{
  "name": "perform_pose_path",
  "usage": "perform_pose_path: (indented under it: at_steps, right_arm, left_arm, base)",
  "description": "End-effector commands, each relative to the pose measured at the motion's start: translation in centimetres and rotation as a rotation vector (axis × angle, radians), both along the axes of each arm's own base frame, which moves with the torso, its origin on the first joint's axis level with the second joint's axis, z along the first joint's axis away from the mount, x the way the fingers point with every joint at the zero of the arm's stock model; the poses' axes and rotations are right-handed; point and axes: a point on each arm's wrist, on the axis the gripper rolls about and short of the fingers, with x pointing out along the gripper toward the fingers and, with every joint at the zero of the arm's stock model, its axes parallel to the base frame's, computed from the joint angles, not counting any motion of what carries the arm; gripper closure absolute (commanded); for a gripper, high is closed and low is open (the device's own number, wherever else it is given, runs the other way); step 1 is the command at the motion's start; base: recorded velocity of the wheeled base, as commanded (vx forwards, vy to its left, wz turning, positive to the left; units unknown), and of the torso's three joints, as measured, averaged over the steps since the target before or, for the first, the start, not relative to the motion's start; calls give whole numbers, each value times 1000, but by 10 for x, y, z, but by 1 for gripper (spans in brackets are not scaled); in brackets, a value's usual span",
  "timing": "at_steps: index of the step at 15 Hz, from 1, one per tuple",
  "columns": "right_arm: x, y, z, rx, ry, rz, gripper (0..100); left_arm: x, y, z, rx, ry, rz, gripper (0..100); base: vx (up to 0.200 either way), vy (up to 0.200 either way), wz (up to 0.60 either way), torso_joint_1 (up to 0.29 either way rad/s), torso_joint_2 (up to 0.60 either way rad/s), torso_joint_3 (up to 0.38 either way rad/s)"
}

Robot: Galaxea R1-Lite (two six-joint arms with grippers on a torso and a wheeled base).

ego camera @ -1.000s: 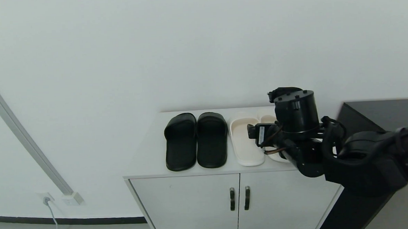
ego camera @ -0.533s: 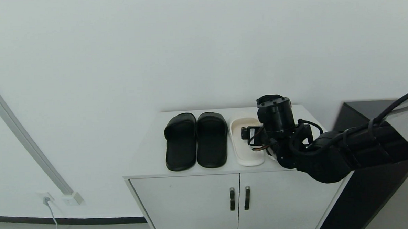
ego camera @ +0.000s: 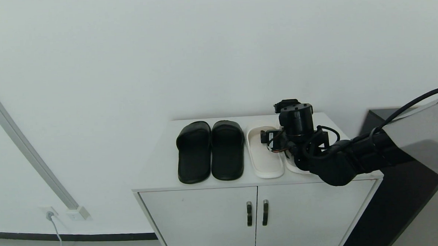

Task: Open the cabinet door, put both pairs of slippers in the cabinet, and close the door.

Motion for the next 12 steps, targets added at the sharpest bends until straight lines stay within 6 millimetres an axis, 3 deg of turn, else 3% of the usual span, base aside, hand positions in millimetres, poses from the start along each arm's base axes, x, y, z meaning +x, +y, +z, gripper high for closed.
perform_pose_path:
  at_steps: [1, 4, 5, 10, 12]
  right_arm:
    - [9, 1, -8, -5, 5, -5, 0]
    - [12, 3, -2, 6, -13, -2, 0]
    - [12, 3, -2, 6, -15, -2, 100]
    - [4, -4, 18, 28, -49, -11, 100]
    - [-15, -13, 36, 39, -65, -7, 100]
  left_arm:
    - [0, 0, 0, 0, 1, 0, 100]
    - [0, 0, 0, 0, 1, 0, 100]
    - [0, 0, 0, 0, 1, 0, 100]
    - [0, 0, 0, 0, 1, 0, 100]
    - [0, 0, 0, 0, -1, 0, 100]
  base:
    - [0, 0, 0, 0, 0, 0]
    - [0, 0, 0, 0, 0, 0]
    - [0, 0, 0, 0, 0, 0]
    - [0, 0, 0, 0, 0, 0]
    - [0, 0, 0, 0, 0, 0]
